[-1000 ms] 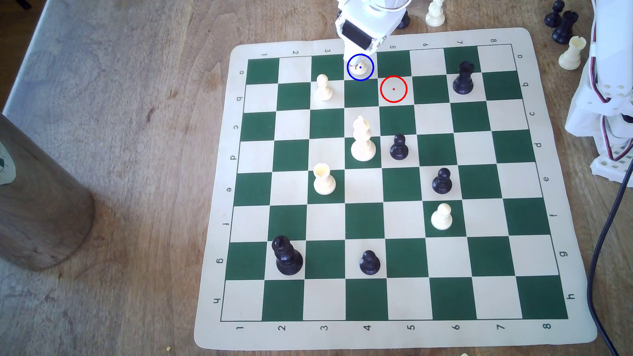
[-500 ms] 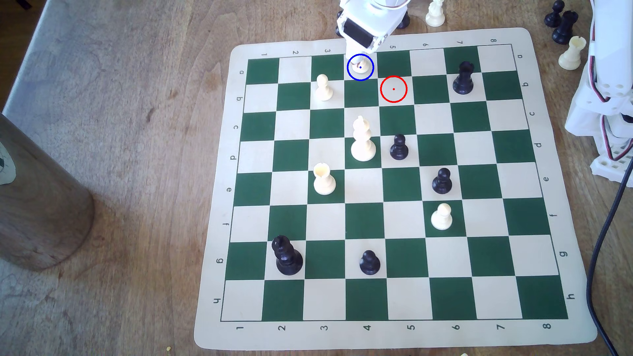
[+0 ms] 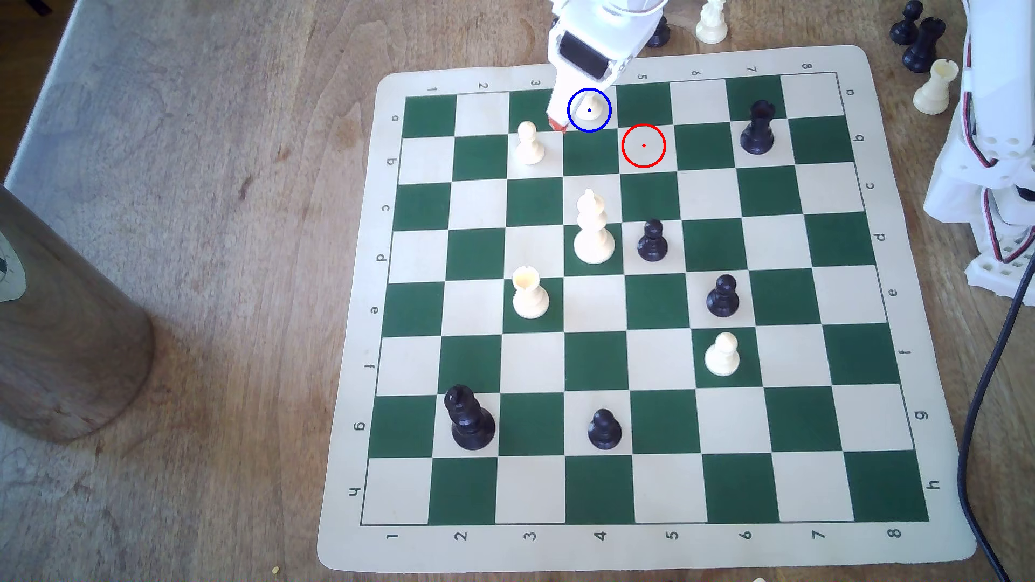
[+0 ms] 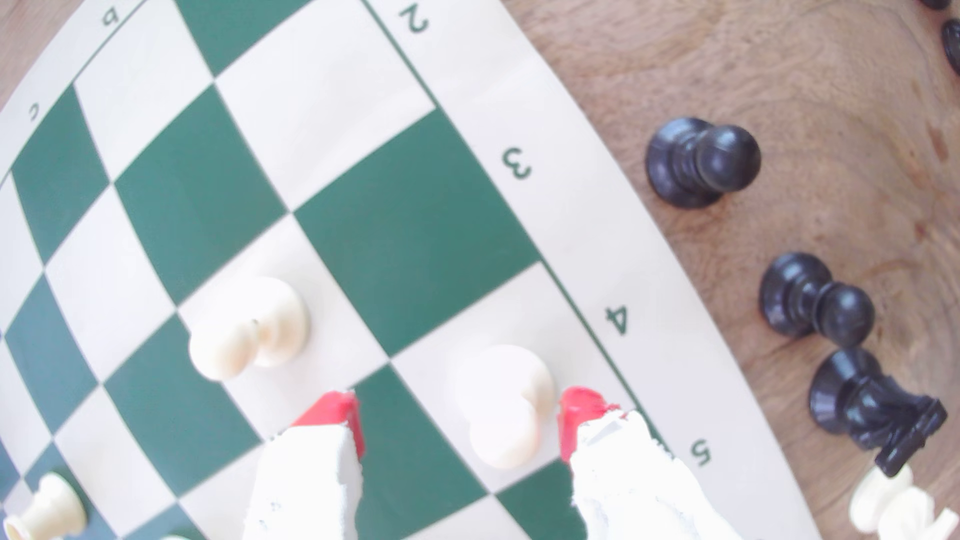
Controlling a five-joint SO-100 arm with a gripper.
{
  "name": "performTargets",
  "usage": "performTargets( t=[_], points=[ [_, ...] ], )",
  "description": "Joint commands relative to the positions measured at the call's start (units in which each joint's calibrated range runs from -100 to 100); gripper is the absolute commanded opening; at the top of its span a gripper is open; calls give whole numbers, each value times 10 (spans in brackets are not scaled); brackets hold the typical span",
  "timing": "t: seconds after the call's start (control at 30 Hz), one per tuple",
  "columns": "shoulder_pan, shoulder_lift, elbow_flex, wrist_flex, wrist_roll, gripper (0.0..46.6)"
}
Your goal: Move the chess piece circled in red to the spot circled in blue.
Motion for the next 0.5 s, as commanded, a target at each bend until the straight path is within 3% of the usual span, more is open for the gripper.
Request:
performTargets(
  t=[0.0,0.3,0.43,0.47],
  points=[
    [6,-53,-37,24,4,214],
    [0,-145,-19,99,4,225],
    [-11,-218,36,123,5,212],
    [-17,-257,73,131,6,190]
  ],
)
